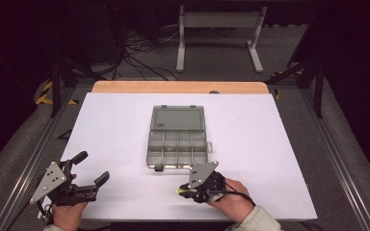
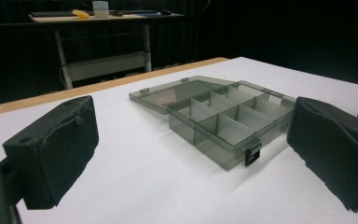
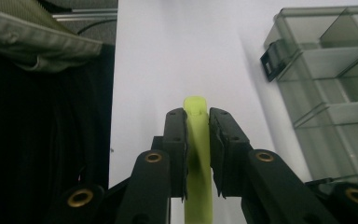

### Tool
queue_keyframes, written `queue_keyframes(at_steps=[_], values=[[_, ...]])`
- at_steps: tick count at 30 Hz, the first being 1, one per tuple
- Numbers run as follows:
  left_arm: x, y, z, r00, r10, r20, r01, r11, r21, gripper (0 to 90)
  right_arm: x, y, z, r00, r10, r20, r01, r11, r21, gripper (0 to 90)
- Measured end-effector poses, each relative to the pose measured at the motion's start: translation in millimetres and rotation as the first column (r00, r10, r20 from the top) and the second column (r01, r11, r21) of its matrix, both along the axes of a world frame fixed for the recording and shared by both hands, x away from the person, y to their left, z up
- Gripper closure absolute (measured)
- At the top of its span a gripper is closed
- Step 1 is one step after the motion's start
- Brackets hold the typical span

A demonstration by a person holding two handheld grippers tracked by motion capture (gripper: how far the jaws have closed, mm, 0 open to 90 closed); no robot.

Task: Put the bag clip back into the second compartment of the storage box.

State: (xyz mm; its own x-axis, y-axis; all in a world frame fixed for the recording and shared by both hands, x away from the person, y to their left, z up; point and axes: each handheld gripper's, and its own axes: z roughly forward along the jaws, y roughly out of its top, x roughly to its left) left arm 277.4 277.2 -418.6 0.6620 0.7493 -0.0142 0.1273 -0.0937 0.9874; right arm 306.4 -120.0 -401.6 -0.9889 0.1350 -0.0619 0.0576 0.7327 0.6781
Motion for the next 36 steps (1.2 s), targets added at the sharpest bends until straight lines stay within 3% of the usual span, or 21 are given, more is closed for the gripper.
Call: queue_keyframes(at_steps=[17, 30, 36], values=[[0.7, 0.0, -0.4, 1.0000, -0.001, -0.001, 0.001, 1.0000, -0.002, 2.5, 19.5, -5.7, 32.5, 0.9985, -0.050, 0.022, 0.047, 0.9937, 0.102, 77.7], [0.7, 0.4, -0.6, 1.0000, 0.000, 0.000, 0.000, 1.0000, -0.003, 2.5, 36.8, -3.5, 48.2, 0.9951, -0.088, 0.046, 0.081, 0.9888, 0.125, 77.7], [1.2, 0.2, -0.5, 1.0000, -0.004, 0.001, 0.004, 1.0000, 0.002, 2.5, 55.9, -0.1, 51.3, 0.9899, -0.138, 0.033, 0.132, 0.9806, 0.145, 77.7]])
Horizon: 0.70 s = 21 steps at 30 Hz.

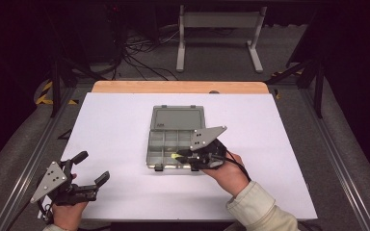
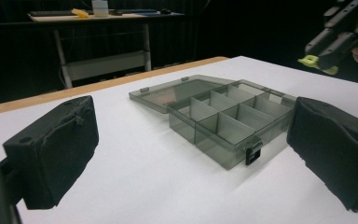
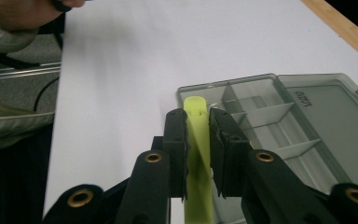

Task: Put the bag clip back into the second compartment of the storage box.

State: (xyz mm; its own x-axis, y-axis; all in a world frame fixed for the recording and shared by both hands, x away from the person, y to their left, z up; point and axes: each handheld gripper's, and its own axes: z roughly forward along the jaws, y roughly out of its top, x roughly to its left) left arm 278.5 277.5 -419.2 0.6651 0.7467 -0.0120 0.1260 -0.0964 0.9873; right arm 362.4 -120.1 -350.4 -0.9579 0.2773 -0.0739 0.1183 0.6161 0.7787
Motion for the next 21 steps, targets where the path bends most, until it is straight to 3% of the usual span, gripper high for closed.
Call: queue_keyframes(at_steps=[13, 21], values=[[3.8, -1.6, -0.4, 1.0000, -0.009, -0.003, 0.009, 1.0000, 0.000, 2.5, 45.0, 11.4, -1.5, 0.9945, -0.099, -0.032, 0.100, 0.9949, 0.013, 77.7], [4.9, -1.6, -0.4, 0.9999, -0.012, -0.004, 0.012, 0.9999, 0.000, 2.6, 62.6, 15.6, -3.6, 0.9876, -0.153, -0.034, 0.154, 0.9880, 0.015, 77.7]])
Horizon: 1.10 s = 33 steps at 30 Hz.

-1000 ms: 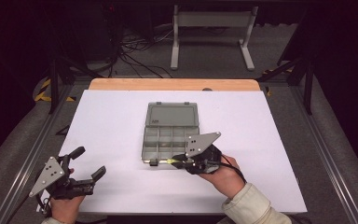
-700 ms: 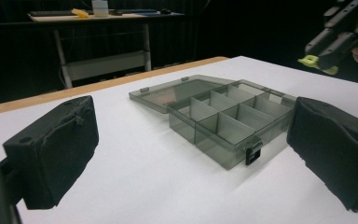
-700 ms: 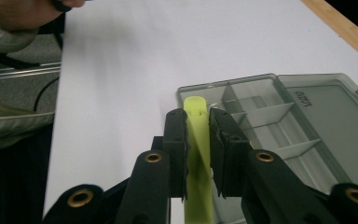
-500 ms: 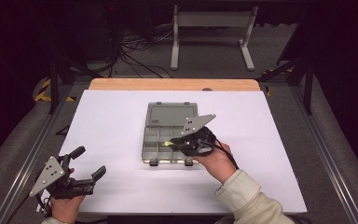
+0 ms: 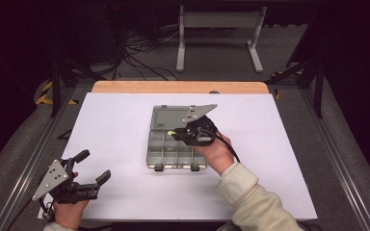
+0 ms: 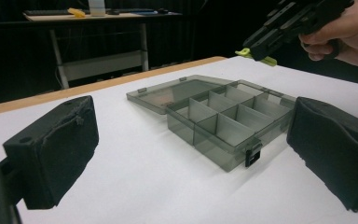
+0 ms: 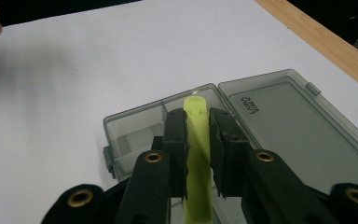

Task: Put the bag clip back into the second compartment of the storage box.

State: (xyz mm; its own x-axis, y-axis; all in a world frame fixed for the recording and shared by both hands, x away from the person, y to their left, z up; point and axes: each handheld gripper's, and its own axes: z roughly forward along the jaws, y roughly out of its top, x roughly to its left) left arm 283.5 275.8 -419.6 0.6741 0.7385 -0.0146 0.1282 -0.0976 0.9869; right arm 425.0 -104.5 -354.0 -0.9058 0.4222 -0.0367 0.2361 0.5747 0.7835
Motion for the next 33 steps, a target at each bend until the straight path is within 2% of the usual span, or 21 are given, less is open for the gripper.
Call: queue_keyframes(at_steps=[9, 16, 18, 22, 28, 33], values=[[-0.4, 0.0, -0.2, 1.0000, 0.002, 0.000, -0.002, 1.0000, -0.006, 2.6, 22.4, 6.8, -7.9, 0.9967, -0.080, -0.012, 0.080, 0.9967, -0.010, 77.7], [-0.3, 0.2, -0.3, 1.0000, 0.001, -0.001, -0.001, 1.0000, -0.006, 2.6, 30.9, 15.7, -12.5, 0.9937, -0.112, -0.011, 0.112, 0.9935, -0.021, 77.7], [-0.4, 0.3, -0.4, 1.0000, 0.003, 0.001, -0.003, 1.0000, -0.009, 2.6, 35.2, 18.3, -16.2, 0.9925, -0.119, -0.029, 0.118, 0.9928, -0.019, 77.7], [-0.2, 0.4, -0.6, 1.0000, 0.000, 0.000, 0.000, 1.0000, -0.009, 2.6, 39.0, 21.5, -21.0, 0.9906, -0.133, -0.032, 0.132, 0.9911, -0.019, 77.7], [-0.3, 0.5, -0.4, 1.0000, 0.000, 0.001, 0.000, 1.0000, -0.009, 2.6, 44.2, 23.9, -27.1, 0.9820, -0.185, -0.040, 0.185, 0.9827, -0.013, 77.7], [-0.3, 0.2, -0.5, 1.0000, 0.000, 0.001, 0.000, 0.9999, -0.010, 2.6, 44.7, 27.4, -29.6, 0.9786, -0.201, -0.044, 0.201, 0.9796, -0.009, 77.7]])
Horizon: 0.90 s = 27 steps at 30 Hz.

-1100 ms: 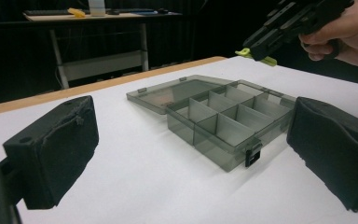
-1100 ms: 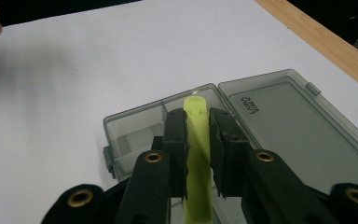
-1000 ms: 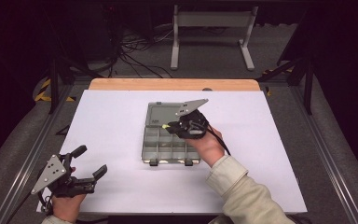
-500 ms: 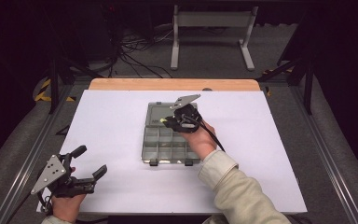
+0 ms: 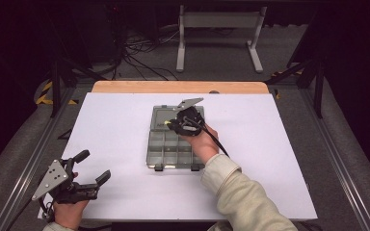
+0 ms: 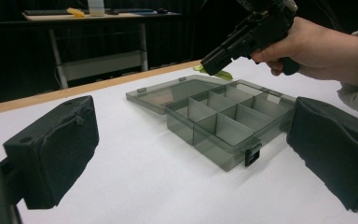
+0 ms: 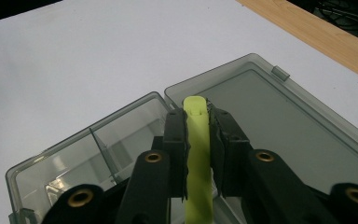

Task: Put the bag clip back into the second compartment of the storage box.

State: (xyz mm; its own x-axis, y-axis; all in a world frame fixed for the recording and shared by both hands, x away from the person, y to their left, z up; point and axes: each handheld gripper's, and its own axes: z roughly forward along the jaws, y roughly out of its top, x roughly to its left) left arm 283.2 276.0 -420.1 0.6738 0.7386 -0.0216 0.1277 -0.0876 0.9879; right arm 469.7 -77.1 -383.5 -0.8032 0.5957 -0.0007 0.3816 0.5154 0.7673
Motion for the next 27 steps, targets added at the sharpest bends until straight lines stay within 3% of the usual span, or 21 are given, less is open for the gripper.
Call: queue_keyframes(at_steps=[6, 10, 27], values=[[-0.1, 0.9, 0.3, 1.0000, -0.001, 0.001, 0.001, 1.0000, 0.003, 2.6, -0.1, 2.0, -3.1, 0.9999, -0.012, -0.011, 0.012, 0.9999, 0.001, 77.7], [-0.5, 0.8, 0.4, 1.0000, 0.001, 0.002, -0.001, 1.0000, 0.002, 2.7, -0.5, 7.8, -11.8, 0.9981, -0.050, -0.036, 0.050, 0.9988, -0.006, 77.7], [-1.0, 1.7, 0.5, 1.0000, 0.002, 0.004, -0.002, 1.0000, 0.001, 2.7, -3.9, 18.1, -30.2, 0.9941, -0.075, -0.078, 0.074, 0.9972, -0.012, 77.6]])
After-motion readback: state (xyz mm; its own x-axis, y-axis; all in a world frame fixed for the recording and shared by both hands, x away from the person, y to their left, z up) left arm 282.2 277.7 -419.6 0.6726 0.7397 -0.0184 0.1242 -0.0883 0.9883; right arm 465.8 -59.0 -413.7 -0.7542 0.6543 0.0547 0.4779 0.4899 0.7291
